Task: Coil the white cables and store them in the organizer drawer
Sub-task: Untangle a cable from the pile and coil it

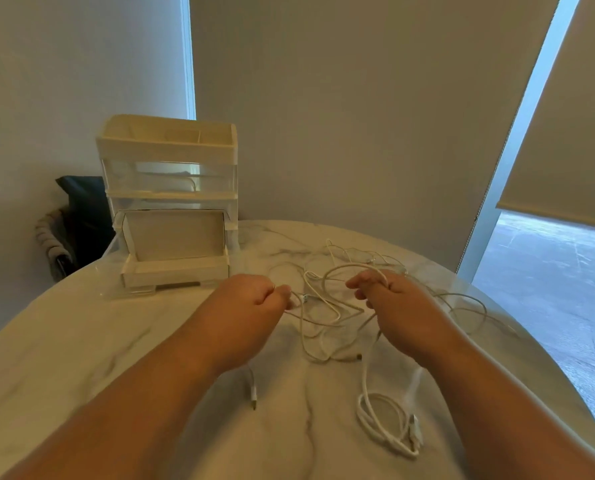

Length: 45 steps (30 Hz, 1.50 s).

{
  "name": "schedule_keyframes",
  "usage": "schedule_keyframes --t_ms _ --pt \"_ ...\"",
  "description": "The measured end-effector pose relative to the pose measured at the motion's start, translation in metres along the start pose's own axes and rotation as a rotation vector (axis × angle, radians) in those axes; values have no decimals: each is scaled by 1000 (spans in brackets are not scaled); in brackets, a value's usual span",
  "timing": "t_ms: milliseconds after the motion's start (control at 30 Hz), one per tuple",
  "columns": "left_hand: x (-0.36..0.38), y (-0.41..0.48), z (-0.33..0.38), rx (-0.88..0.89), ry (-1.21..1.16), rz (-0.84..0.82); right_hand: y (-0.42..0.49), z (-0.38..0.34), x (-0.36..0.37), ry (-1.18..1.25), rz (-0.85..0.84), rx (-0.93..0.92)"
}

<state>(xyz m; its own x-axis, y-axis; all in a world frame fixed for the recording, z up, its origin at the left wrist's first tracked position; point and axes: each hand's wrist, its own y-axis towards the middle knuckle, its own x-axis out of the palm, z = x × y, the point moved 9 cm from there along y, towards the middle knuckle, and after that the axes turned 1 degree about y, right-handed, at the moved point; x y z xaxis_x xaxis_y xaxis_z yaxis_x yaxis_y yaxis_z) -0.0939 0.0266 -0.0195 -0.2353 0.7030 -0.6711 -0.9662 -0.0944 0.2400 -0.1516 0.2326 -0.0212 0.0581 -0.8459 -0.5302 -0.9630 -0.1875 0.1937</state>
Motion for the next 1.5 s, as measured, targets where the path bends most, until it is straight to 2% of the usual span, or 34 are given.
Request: schedule_keyframes --t_ms 133,400,500,667,733,867,933,1033,1200,1300,1400,1500 --pt "-2 -6 19 148 -72 197 10 15 -1 43 4 33" --pt "38 -2 34 256 170 30 13 24 11 176 -120 82" --pt "40 2 29 211 177 79 10 22 19 69 -250 19" --pt "16 4 14 90 -2 205 2 14 25 -206 -420 -119" --pt "2 2 11 68 -53 254 7 14 22 -238 -367 -149" --pt "-19 -4 13 107 -47 324 18 11 -2 1 -127 -169" --pt "-25 -6 19 155 2 329 21 10 -13 -9 -27 -185" --pt "-37 -10 24 214 36 346 24 19 -21 -1 27 -123" --pt "-56 -12 23 238 12 343 30 36 -24 175 55 -8" --pt "-57 -14 25 259 -73 324 33 43 -33 218 171 19" --pt "-81 -20 17 257 -190 484 36 51 -43 158 248 61" --pt "-116 -27 -5 233 -343 726 39 58 -40 63 201 99"
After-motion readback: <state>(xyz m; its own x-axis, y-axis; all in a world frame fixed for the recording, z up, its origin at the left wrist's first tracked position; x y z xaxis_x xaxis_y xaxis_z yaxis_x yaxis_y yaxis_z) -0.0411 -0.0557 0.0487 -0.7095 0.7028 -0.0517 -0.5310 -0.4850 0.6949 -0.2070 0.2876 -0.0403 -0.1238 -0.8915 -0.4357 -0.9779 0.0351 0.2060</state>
